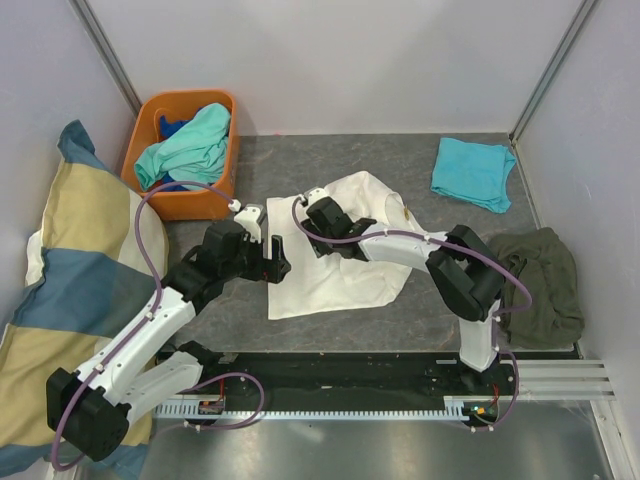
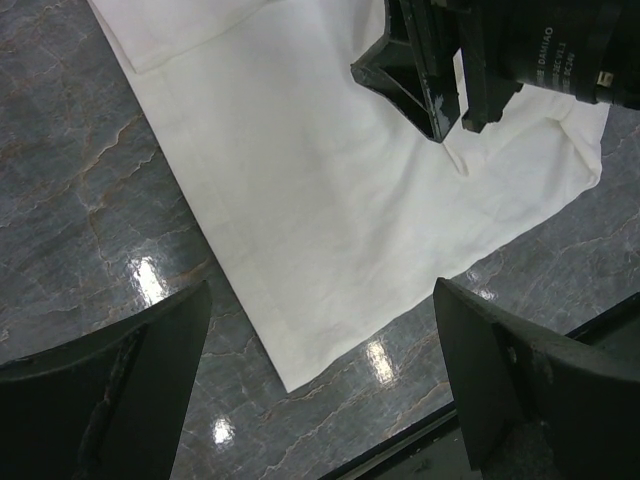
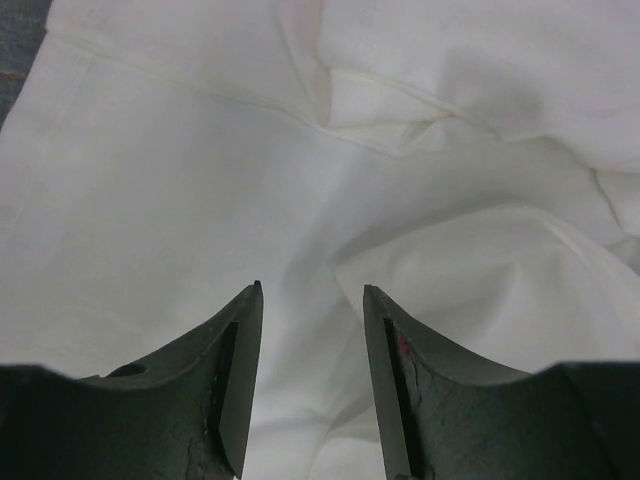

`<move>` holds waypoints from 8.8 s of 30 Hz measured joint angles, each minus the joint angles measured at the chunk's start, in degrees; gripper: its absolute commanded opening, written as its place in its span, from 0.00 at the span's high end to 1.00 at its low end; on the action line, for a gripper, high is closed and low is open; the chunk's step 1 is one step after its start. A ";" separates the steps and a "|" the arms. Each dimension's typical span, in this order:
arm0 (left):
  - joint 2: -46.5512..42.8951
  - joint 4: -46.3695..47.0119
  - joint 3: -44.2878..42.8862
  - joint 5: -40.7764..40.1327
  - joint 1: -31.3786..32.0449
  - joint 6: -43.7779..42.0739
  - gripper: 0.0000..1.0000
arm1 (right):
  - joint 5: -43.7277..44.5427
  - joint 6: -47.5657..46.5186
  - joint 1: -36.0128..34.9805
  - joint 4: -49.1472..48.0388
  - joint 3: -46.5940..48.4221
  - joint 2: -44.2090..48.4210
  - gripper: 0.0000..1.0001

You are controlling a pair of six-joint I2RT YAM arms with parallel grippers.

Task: Fold and stack the t-shirts
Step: Flatten the tshirt out

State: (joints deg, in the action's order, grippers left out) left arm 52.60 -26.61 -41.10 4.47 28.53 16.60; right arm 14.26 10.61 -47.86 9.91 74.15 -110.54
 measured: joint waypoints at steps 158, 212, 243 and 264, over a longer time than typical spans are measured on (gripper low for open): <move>-4.42 -3.98 21.53 -19.93 18.21 41.00 0.62 | 4.90 2.64 7.37 5.62 -15.63 34.12 0.94; 5.25 -18.10 -52.24 -21.94 6.71 -1.68 0.98 | 18.12 5.64 9.79 29.77 10.03 62.29 1.00; 34.07 -0.87 -78.44 14.95 -17.16 -5.14 0.98 | -6.71 4.63 39.41 0.76 27.41 41.55 1.00; 11.15 -0.74 -60.63 18.12 -17.16 -3.56 0.98 | -7.85 3.89 38.97 13.94 29.31 53.53 1.00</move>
State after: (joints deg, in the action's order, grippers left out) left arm 63.75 -27.35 -101.73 22.59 11.38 13.04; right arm 6.42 14.50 -8.88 23.86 103.46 -57.01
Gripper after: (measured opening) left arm 0.037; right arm 0.010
